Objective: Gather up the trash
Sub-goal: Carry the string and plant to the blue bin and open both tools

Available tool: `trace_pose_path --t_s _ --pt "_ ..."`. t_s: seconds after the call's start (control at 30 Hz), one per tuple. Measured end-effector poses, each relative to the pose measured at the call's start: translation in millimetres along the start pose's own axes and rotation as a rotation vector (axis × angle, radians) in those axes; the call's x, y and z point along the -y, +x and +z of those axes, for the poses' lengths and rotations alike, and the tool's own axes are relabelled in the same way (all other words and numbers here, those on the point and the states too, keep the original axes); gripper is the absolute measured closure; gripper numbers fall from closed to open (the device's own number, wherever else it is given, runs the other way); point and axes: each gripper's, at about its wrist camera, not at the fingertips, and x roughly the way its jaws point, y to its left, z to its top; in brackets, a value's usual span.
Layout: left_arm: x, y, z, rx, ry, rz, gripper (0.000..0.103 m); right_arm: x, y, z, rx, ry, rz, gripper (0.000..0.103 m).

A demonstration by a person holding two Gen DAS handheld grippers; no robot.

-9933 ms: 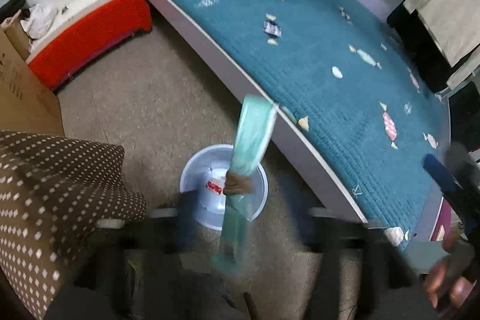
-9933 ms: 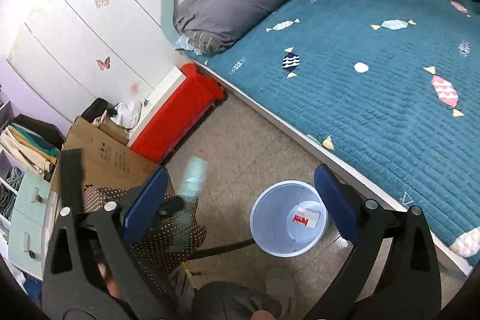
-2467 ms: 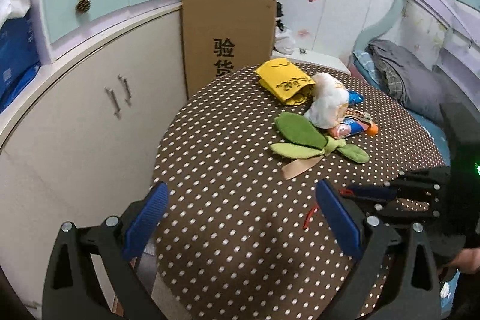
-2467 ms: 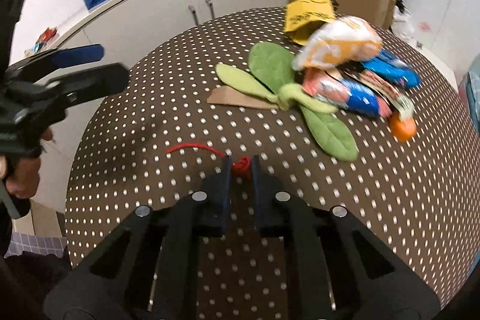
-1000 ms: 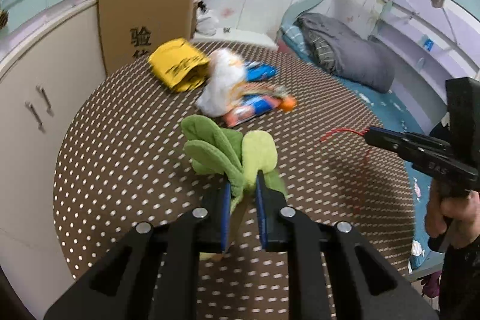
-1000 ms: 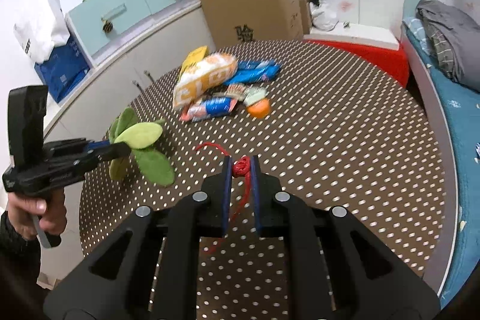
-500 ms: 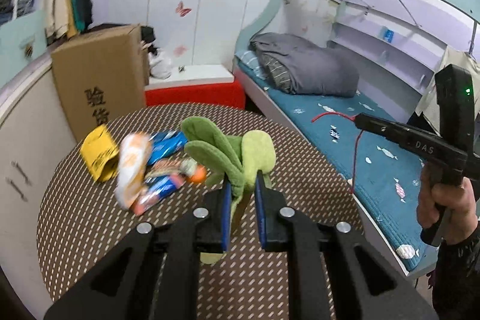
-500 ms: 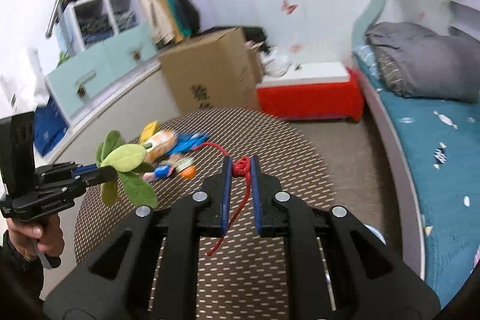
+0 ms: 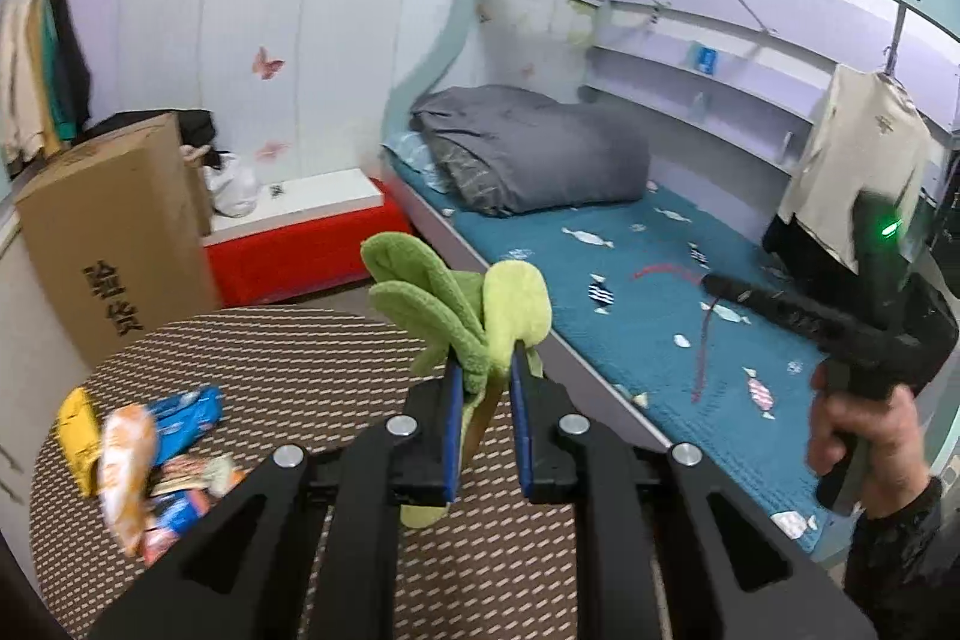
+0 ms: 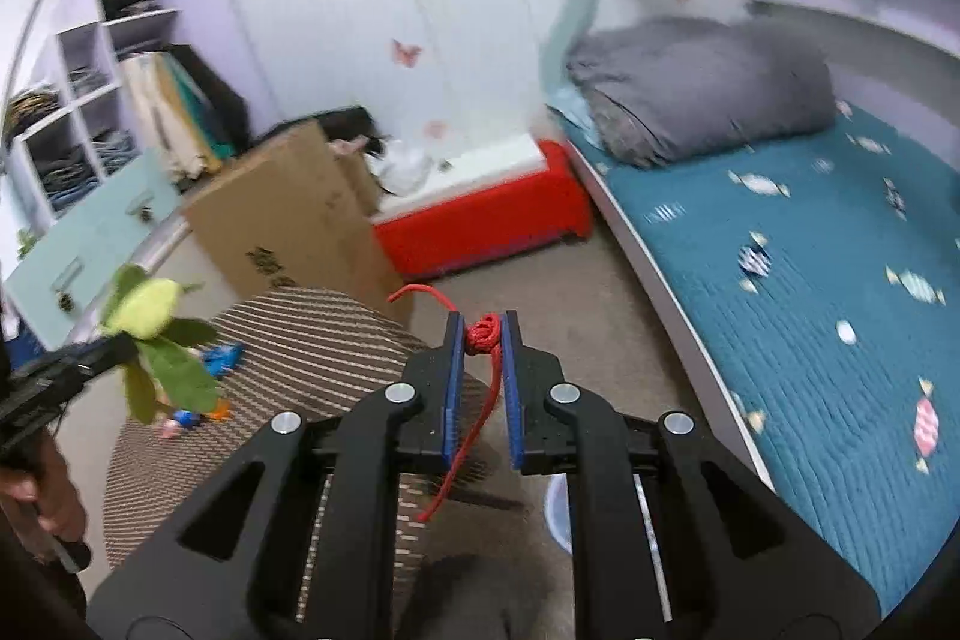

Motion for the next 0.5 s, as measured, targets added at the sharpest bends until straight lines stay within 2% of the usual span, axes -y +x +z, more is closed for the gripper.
trace_pose_path --t_s 0.3,0.43,0.5 --pt "42 85 2 -0.128 0.014 -0.073 0.090 80 106 -49 -0.217 0.165 -0.066 0.091" --pt "53 121 1 -0.179 0.022 -0.076 0.090 110 152 -74 -0.302 0.236 -0.079 0.090" --pt "59 137 0 -0.203 0.028 -0.075 0.090 124 169 -84 -0.326 0.263 -0.078 0.086"
